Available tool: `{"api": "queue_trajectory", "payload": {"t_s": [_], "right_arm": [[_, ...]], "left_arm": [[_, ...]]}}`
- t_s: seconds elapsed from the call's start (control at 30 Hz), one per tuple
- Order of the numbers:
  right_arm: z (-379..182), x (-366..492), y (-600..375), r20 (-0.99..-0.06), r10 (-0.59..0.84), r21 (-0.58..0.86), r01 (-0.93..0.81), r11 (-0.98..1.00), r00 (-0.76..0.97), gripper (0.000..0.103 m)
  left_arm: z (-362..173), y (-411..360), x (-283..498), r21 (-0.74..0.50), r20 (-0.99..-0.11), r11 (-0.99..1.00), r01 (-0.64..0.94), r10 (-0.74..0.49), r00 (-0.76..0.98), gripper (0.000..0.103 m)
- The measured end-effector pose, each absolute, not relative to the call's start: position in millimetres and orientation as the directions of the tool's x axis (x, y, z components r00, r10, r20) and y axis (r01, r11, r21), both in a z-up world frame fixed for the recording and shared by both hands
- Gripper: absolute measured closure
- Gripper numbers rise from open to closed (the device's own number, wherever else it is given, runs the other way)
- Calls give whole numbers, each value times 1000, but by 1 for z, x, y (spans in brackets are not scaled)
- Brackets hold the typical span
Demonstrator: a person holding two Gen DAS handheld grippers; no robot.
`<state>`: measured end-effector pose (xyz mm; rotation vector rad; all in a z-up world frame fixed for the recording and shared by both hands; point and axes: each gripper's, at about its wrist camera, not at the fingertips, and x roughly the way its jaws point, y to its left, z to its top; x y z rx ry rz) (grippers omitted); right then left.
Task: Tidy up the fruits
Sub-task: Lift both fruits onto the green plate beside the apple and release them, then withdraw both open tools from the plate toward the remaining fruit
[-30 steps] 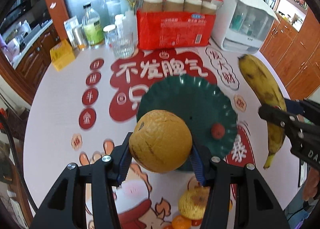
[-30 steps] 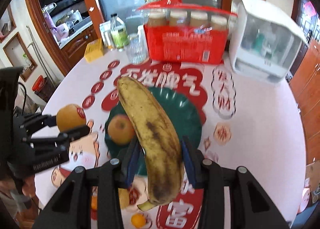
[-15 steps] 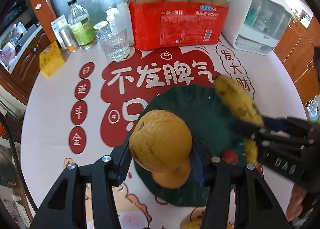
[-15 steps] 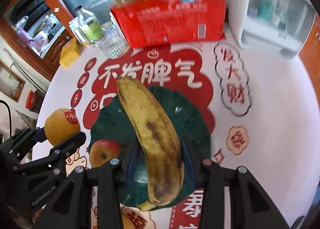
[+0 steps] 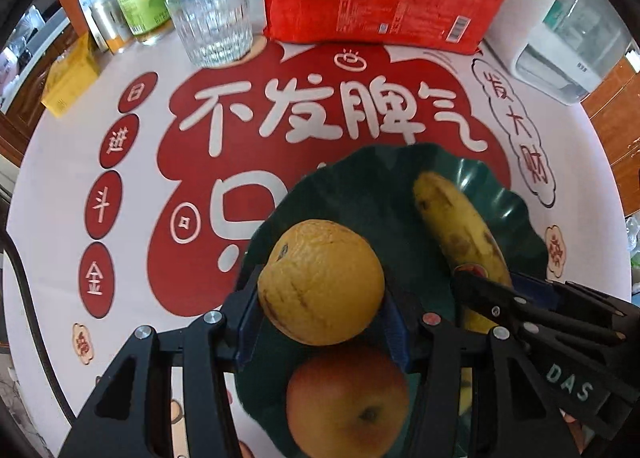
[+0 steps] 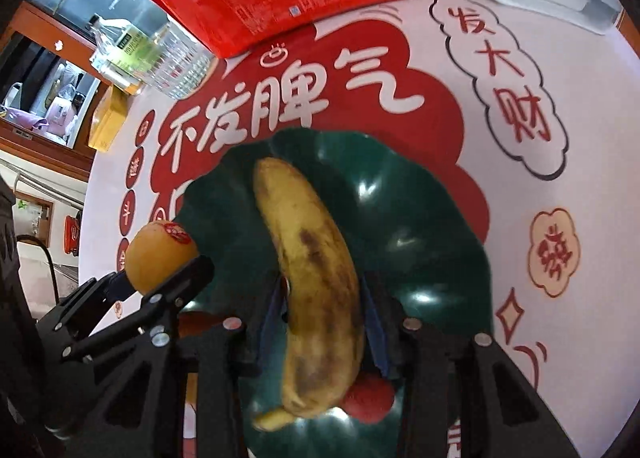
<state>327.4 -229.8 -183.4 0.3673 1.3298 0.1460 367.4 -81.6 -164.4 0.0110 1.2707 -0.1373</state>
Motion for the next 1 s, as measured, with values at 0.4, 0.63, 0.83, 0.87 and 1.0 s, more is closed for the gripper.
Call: {"api": "queue_trajectory", "payload": {"t_s": [0.4, 0.63, 0.83, 0.87, 1.0], "right_arm": [[-170, 327, -222, -926, 218, 232, 11, 973, 308, 65], [-158, 318, -224, -924, 167, 177, -5, 984, 343, 64], [-149, 308, -226, -921, 160, 169, -7, 986, 355, 64], [-147, 306, -226, -920, 159, 168, -8, 986, 357, 64], [-142, 298, -224, -919, 159, 167, -10, 986, 360, 64]], "left_arm": [[-164, -80, 365, -44, -947, 992, 121, -80, 312, 30], [-153, -75, 355, -38, -941, 993, 113, -73, 330, 19], [-140, -76, 343, -20, -934, 993, 117, -60, 353, 16], [-137, -76, 341, -20, -932, 993, 118, -61, 357, 14], [-127, -76, 331, -17, -926, 993, 121, -61, 372, 12]]}}
